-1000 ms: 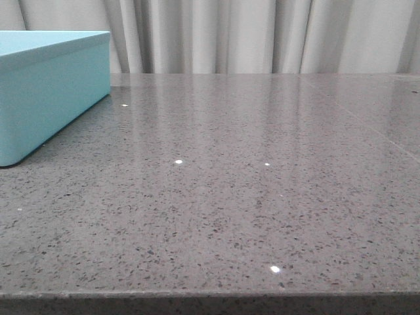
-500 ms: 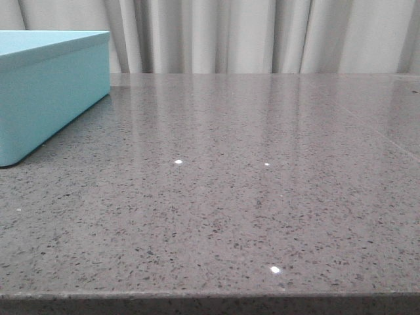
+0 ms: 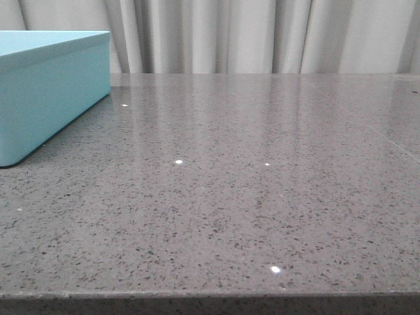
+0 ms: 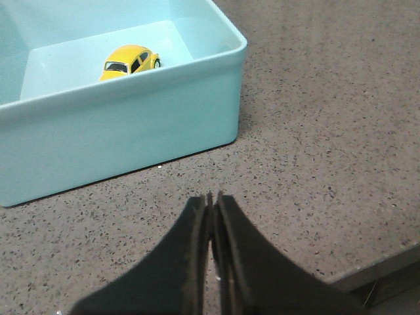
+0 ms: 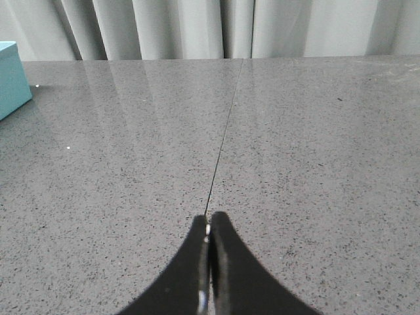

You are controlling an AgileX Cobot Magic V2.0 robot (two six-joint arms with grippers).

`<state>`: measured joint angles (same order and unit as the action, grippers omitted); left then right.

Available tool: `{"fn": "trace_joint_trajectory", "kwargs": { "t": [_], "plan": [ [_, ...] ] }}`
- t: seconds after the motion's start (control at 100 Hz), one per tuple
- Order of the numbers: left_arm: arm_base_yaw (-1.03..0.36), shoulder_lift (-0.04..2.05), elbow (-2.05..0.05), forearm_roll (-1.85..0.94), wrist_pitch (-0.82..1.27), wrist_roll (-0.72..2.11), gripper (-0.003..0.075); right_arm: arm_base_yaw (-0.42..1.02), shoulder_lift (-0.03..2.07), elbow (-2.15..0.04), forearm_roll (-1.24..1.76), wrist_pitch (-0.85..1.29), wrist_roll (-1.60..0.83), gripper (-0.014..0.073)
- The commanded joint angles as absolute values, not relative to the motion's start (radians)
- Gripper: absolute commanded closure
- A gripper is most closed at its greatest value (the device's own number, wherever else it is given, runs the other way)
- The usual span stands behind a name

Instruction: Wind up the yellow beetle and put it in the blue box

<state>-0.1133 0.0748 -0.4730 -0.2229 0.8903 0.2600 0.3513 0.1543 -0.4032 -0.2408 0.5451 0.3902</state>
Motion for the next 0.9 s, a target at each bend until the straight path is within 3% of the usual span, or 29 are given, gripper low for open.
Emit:
{"fn": "trace_joint_trajectory", "kwargs": {
  "t": [0.0, 0.4, 0.75, 0.89],
  "plan": [
    [-0.111, 0.089, -0.493, -0.223, 0.794, 0.241, 0.0739, 0.351, 0.164, -0.428, -0.264, 0.46, 0.383, 0.0663],
    [-0.106, 0.089, -0.204, -0.134, 0.08, 0.076, 0.0739, 0.351, 0.164, -0.428, -0.264, 0.46, 0.383, 0.0663],
    [-0.02, -0.039, 0.02, -0.072, 0.0, -0.059, 0.0739, 0.351, 0.164, -0.428, -0.264, 0.46, 0.383, 0.0663],
    [-0.017, -0.037, 0.021, -0.08, 0.077, -0.057, 0.0739, 0.351, 0.166, -0.428, -0.264, 0.46, 0.383, 0.0663]
  ]
}}
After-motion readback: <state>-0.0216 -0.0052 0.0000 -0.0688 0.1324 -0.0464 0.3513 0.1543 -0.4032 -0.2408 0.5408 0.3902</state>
